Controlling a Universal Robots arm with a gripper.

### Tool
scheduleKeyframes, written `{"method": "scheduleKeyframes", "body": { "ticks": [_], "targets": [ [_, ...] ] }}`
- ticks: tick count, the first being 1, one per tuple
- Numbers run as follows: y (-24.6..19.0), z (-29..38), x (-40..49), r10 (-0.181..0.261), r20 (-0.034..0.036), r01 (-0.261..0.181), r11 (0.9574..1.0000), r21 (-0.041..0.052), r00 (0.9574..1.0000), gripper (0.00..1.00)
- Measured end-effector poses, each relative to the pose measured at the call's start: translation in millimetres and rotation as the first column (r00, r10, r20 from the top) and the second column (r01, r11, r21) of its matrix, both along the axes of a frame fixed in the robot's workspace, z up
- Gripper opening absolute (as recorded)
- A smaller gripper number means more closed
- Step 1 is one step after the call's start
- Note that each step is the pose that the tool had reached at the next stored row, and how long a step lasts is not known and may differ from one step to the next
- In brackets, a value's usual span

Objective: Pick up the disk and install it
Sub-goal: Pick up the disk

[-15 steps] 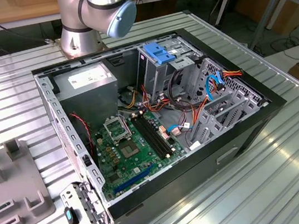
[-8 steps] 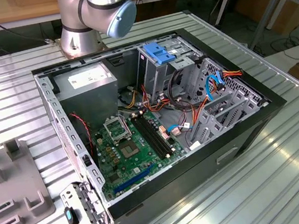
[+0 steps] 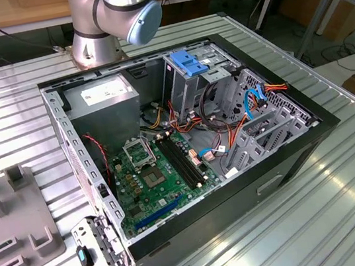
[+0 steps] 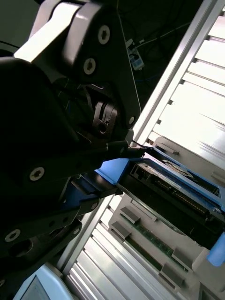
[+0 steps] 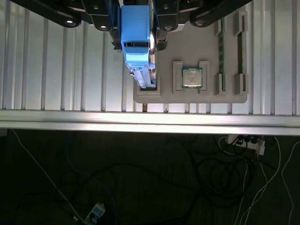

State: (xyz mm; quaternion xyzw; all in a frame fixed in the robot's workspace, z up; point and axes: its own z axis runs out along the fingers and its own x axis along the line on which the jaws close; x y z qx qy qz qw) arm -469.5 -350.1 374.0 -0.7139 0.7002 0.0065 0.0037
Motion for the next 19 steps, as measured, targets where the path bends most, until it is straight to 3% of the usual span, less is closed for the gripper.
{"method": "scheduleKeyframes", "body": {
  "ticks": [5, 7, 9, 11, 13, 15, 16, 19],
  "targets": [
    [0.0, 12.1, 0.0, 0.000, 0.0003, 0.000, 1.0000, 0.0002, 1.0000, 0.37],
    [0.0, 25.8, 0.0, 0.000, 0.0003, 0.000, 1.0000, 0.0002, 1.0000, 0.37],
    [0.0, 44.3, 0.0, 0.000, 0.0004, 0.000, 1.0000, 0.0001, 1.0000, 0.37],
    [0.0, 56.7, 0.0, 0.000, 0.0007, 0.000, 1.0000, 0.0002, 1.0000, 0.37],
    [0.0, 81.0, 0.0, 0.000, 0.0014, 0.000, 1.0000, 0.0002, 1.0000, 0.37],
    [0.0, 91.3, -0.1, 0.000, 0.0017, 0.000, 1.0000, 0.0003, 1.0000, 0.37],
    [0.0, 102.9, 0.0, 0.000, 0.0022, 0.000, 1.0000, 0.0002, 1.0000, 0.37],
    [0.0, 114.8, 0.0, 0.000, 0.0023, 0.000, 1.0000, 0.0002, 1.0000, 0.37]
  ]
}}
